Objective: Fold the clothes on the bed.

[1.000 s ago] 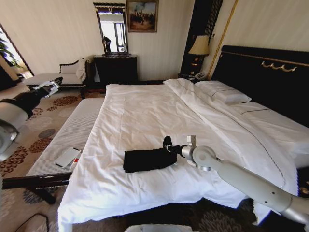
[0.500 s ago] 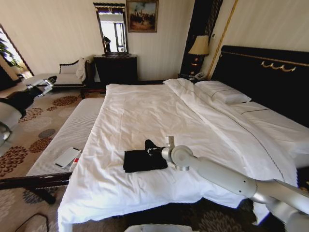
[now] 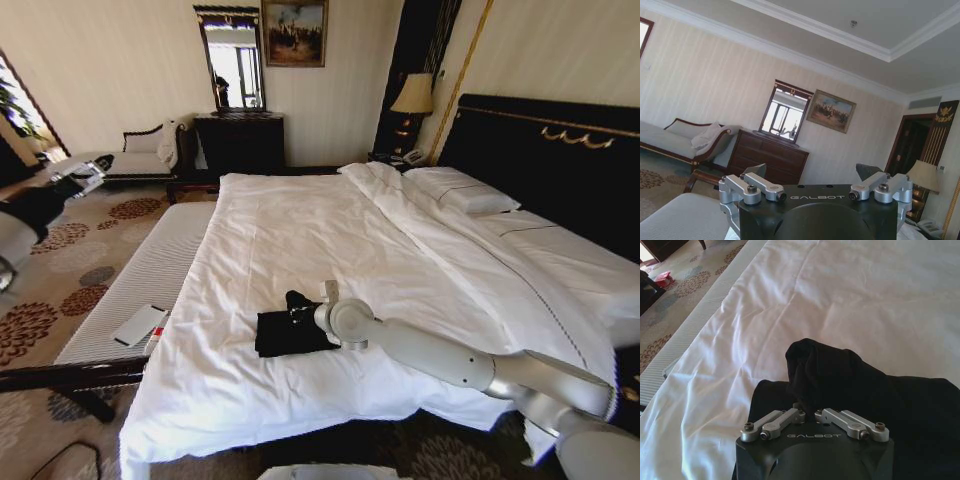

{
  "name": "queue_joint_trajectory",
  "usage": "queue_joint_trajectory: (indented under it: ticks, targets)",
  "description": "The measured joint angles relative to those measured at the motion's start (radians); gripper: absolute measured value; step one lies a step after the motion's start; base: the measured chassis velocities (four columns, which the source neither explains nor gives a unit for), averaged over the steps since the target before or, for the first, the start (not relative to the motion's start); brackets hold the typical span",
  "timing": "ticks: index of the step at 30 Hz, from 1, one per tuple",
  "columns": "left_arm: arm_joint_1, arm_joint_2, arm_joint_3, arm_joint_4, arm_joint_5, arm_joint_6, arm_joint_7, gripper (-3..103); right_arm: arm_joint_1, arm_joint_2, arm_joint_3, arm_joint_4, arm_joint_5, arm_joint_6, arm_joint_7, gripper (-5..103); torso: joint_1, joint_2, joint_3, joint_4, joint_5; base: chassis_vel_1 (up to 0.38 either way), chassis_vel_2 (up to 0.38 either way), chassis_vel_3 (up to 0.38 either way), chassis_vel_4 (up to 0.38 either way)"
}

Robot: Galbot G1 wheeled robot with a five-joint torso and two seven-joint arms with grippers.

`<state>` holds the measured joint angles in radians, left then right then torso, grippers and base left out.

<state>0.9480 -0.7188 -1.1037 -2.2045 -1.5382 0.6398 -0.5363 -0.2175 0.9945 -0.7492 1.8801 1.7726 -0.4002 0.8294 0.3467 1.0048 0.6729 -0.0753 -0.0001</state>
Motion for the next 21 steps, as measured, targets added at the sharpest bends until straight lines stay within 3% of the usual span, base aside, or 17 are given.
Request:
queue_joint_trajectory:
  ticks: [18,20,21]
  targets:
    - [0.001,0.007,-0.013,-0.002,-0.008,-0.002,0.0,100,0.017,0.144,-0.056,-0.075,-0.03,0.013,0.046,0,0.0,0.0,0.0,0.0,0.0,0.0,0.0,0.0,0.0]
    - [0.001,0.007,-0.014,-0.002,-0.008,-0.002,0.0,100,0.017,0.161,-0.057,-0.083,-0.036,0.013,0.049,10,0.0,0.0,0.0,0.0,0.0,0.0,0.0,0.0,0.0]
    - [0.001,0.007,-0.014,-0.002,-0.008,-0.002,0.0,100,0.017,0.161,-0.057,-0.083,-0.036,0.013,0.049,10,0.0,0.0,0.0,0.0,0.0,0.0,0.0,0.0,0.0]
